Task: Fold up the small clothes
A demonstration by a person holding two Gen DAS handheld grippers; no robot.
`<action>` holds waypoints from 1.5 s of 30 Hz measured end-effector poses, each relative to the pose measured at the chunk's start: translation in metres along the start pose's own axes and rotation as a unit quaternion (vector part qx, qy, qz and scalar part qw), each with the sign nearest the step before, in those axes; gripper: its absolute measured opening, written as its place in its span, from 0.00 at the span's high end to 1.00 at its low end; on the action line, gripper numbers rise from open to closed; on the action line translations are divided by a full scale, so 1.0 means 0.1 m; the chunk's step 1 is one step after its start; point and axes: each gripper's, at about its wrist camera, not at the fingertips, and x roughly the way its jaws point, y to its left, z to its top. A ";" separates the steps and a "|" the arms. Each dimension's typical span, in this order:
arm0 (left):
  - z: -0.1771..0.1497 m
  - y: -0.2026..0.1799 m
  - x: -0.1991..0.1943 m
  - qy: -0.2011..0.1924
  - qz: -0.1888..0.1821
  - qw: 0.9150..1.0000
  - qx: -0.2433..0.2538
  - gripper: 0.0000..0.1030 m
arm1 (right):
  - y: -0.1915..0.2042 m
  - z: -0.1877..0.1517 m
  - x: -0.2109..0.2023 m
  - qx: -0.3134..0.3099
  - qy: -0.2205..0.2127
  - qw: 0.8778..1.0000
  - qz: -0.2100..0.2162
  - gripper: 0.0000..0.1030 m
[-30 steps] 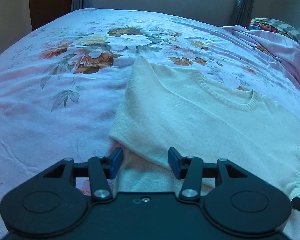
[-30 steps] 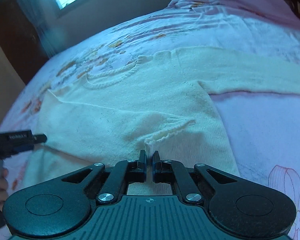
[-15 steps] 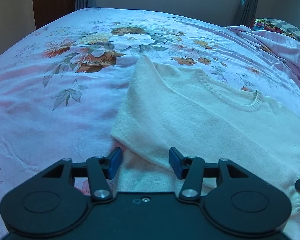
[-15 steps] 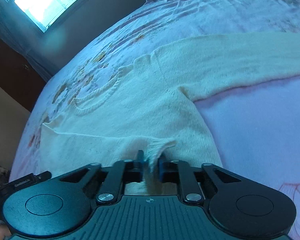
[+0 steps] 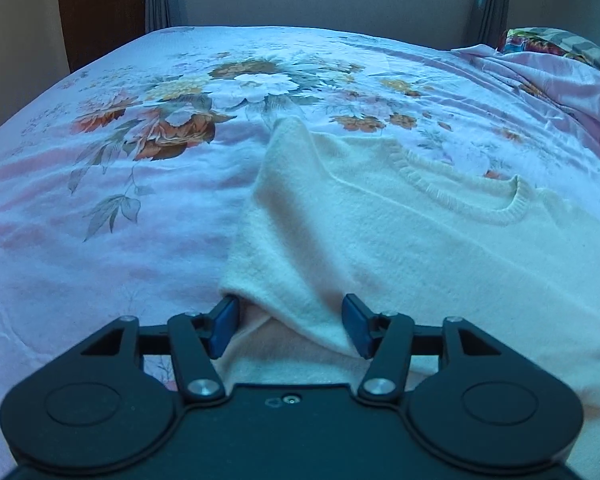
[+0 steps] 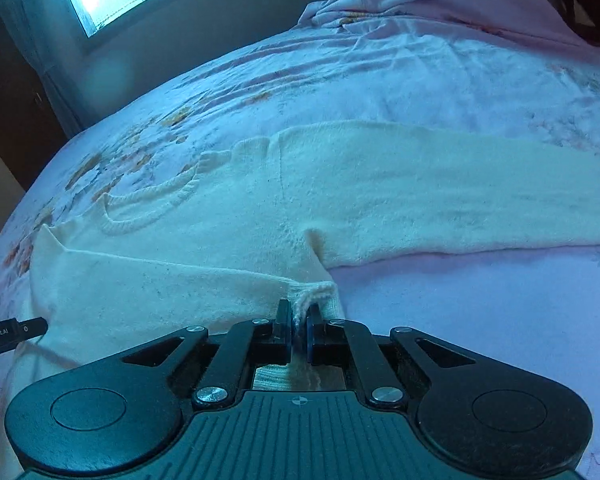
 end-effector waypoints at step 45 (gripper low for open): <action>0.31 0.45 0.44 0.006 0.011 1.000 0.003 0.32 | 0.95 -0.29 0.13 -0.162 -0.010 0.987 0.013 0.96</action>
